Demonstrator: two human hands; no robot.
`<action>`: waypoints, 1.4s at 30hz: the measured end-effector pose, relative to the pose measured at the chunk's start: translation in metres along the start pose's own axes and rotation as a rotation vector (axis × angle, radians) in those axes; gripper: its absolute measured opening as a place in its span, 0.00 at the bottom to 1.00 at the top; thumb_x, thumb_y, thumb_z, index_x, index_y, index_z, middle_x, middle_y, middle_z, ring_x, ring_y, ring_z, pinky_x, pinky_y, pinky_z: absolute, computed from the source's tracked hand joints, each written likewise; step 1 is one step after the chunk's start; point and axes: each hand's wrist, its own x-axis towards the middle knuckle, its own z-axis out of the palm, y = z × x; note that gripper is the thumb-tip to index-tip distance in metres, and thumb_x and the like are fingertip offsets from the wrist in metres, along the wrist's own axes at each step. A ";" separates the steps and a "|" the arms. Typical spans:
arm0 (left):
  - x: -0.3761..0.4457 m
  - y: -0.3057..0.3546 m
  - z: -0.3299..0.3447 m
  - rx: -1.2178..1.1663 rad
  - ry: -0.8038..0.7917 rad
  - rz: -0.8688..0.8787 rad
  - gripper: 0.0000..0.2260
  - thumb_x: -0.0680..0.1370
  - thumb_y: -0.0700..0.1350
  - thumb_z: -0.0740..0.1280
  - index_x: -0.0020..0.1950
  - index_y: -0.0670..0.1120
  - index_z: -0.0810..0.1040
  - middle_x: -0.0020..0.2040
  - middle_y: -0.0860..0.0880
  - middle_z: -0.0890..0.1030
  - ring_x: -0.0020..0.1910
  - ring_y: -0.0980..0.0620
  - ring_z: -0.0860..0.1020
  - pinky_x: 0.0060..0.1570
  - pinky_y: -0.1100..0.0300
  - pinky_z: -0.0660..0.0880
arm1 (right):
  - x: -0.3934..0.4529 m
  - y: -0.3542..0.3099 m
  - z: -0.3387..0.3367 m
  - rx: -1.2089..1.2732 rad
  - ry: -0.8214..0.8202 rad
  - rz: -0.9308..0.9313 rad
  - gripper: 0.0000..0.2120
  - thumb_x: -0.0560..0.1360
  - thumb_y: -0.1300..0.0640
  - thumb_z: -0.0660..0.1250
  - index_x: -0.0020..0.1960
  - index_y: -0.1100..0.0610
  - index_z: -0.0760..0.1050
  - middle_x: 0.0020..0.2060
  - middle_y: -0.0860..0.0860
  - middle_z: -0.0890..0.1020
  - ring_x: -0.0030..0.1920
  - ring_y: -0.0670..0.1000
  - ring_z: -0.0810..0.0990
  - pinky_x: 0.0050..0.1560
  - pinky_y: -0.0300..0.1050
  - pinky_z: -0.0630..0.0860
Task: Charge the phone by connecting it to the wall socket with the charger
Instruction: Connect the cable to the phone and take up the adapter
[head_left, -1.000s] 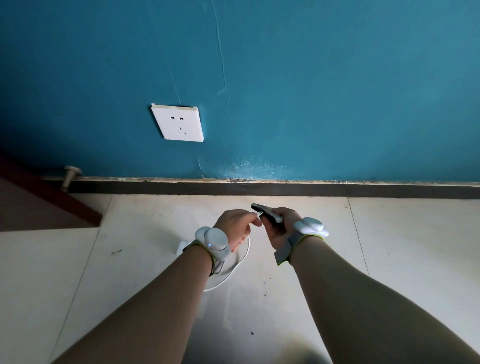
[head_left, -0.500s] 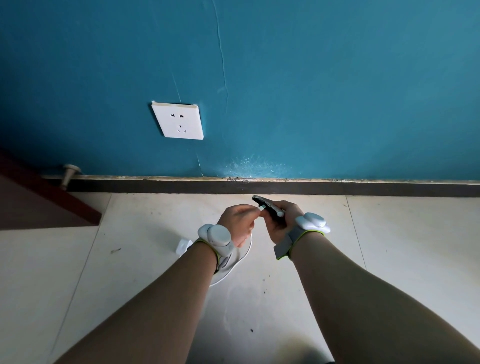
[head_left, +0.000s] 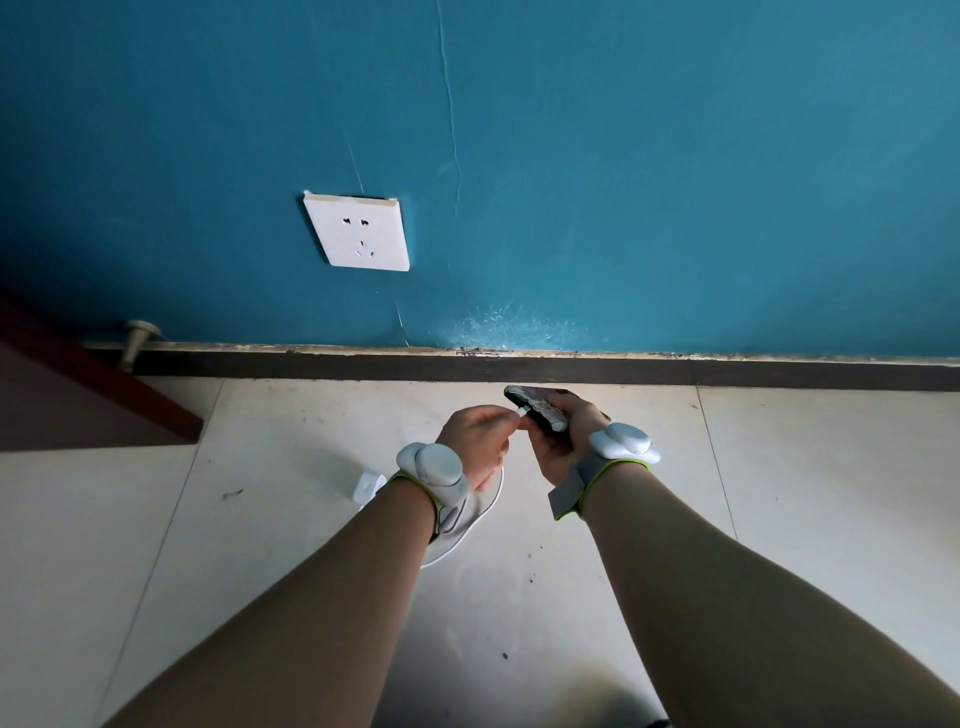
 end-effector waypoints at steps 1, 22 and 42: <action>0.000 0.000 0.000 0.001 0.002 0.001 0.11 0.78 0.45 0.63 0.40 0.48 0.83 0.24 0.53 0.66 0.25 0.50 0.60 0.25 0.67 0.53 | 0.001 0.000 -0.001 -0.004 0.001 0.002 0.07 0.77 0.61 0.64 0.46 0.65 0.75 0.25 0.57 0.81 0.22 0.54 0.81 0.20 0.40 0.77; 0.002 -0.001 0.000 0.050 0.028 -0.107 0.08 0.76 0.41 0.64 0.42 0.43 0.82 0.26 0.49 0.67 0.21 0.51 0.61 0.26 0.67 0.55 | 0.003 0.003 -0.004 -0.070 -0.052 -0.038 0.11 0.78 0.60 0.64 0.58 0.66 0.73 0.30 0.57 0.85 0.27 0.54 0.84 0.25 0.45 0.81; 0.009 -0.008 -0.007 0.050 0.029 -0.226 0.12 0.79 0.42 0.63 0.39 0.43 0.81 0.21 0.51 0.65 0.19 0.53 0.59 0.26 0.71 0.55 | 0.008 0.014 -0.007 -0.067 -0.027 -0.018 0.17 0.77 0.62 0.67 0.64 0.65 0.74 0.41 0.59 0.85 0.33 0.54 0.85 0.31 0.49 0.83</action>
